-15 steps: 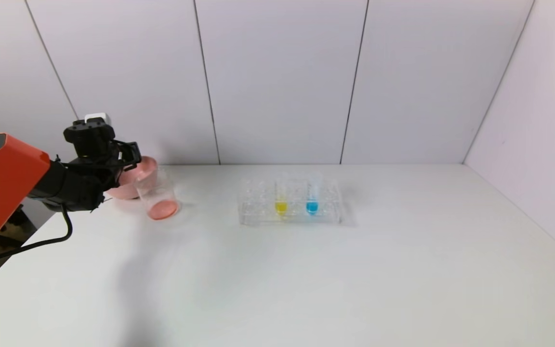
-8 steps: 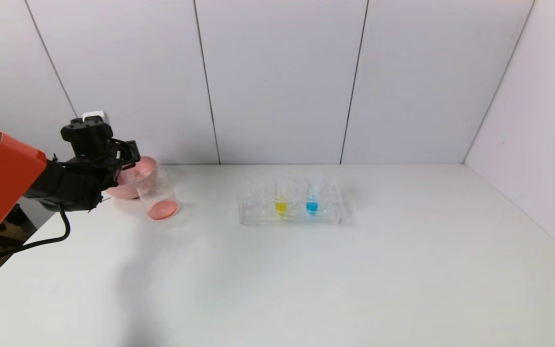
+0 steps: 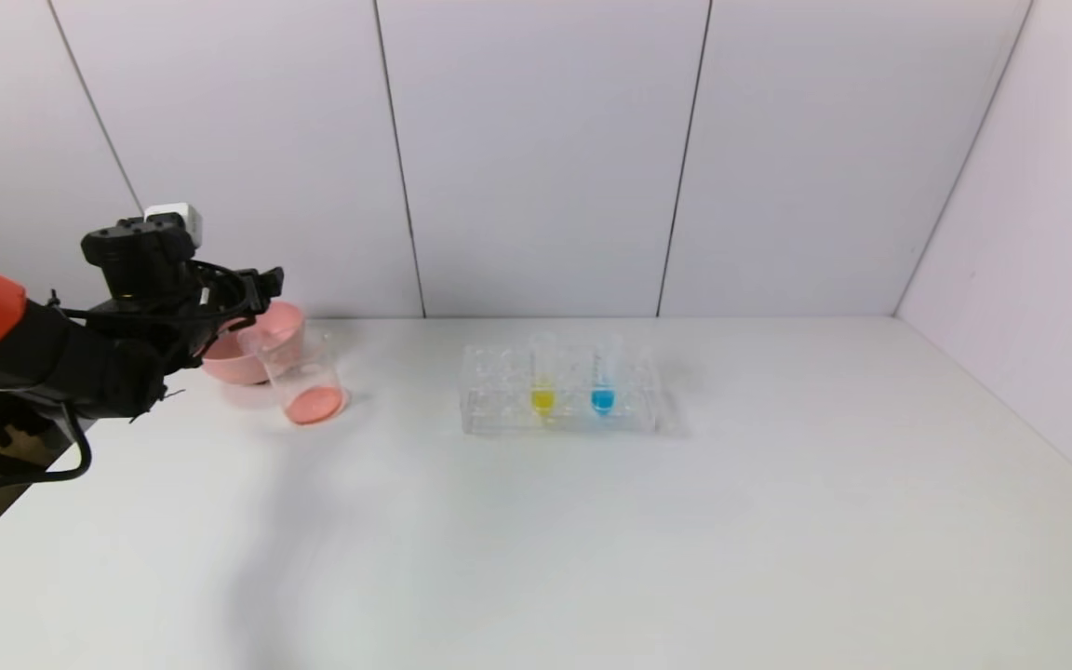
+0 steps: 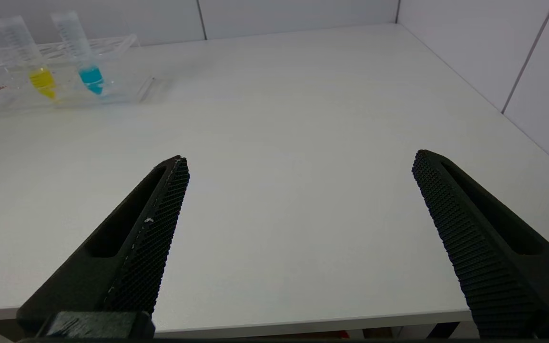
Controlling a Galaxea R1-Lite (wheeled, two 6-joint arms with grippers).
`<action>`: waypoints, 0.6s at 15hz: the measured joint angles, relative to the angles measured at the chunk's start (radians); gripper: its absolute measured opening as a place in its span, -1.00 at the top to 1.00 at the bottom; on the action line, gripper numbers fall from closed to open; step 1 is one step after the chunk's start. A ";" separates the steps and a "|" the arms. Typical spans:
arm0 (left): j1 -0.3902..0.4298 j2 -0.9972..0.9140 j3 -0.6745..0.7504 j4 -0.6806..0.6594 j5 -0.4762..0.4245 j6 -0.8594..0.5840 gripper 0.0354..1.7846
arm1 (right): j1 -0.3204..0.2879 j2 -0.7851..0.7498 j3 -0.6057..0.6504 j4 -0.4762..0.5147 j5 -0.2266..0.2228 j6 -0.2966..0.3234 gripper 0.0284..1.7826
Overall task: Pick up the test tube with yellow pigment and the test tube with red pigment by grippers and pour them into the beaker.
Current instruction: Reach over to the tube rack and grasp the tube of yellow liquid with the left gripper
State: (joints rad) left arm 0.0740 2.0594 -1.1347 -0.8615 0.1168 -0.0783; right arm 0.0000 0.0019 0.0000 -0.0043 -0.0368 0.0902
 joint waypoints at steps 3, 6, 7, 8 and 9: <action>0.002 -0.160 0.200 -0.003 -0.241 0.004 -0.98 | 0.000 0.000 0.000 0.000 0.000 0.000 -0.92; 0.016 -0.331 0.384 0.020 -0.563 0.024 -0.98 | 0.000 0.000 0.000 0.000 -0.001 0.000 -0.92; 0.017 -0.386 0.440 0.040 -0.662 0.041 -0.98 | 0.000 0.000 0.000 0.000 0.000 0.000 -0.92; 0.013 -0.437 0.493 0.070 -0.746 0.061 -0.98 | 0.000 0.000 0.000 0.000 0.000 0.000 -0.92; 0.003 -0.488 0.543 0.099 -0.818 0.081 -0.98 | 0.000 0.000 0.000 0.000 -0.001 0.000 -0.92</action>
State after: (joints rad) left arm 0.0772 1.5711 -0.5917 -0.7623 -0.7013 0.0028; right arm 0.0000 0.0019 0.0000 -0.0043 -0.0374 0.0902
